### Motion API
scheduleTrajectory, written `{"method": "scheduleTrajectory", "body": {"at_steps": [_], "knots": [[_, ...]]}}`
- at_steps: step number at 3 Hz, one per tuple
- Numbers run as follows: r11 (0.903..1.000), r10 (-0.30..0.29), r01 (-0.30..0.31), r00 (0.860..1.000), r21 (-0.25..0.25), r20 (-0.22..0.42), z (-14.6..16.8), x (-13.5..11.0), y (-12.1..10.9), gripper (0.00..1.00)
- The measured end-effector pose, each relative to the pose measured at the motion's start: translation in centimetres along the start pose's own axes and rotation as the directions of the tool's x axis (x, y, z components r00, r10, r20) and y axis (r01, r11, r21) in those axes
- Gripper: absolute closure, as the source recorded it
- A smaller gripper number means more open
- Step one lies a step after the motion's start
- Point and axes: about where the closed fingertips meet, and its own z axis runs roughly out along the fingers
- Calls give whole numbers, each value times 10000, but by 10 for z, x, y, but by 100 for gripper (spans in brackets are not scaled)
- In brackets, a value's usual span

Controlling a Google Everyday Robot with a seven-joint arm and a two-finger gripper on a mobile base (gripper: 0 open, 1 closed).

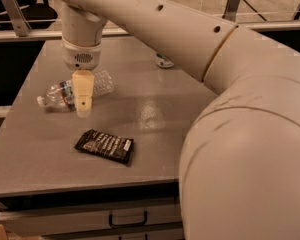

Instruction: Knock water bottle over

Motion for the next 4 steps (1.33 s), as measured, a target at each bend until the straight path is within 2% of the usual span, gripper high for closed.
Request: {"method": "scheduleTrajectory", "body": {"at_steps": [1,2,3,4], "knots": [[9931,762,-850,9914,813,1066,-23,22,-9,0],[9528,1375,-2003,9547,2281,2640,-78,61,-21,0],[8616,1500,-3143,9078,3986,3916,-147,109,-17,0],[7276,1626,-4036,8870,5547,4322,-208,172,-3,0]]}}
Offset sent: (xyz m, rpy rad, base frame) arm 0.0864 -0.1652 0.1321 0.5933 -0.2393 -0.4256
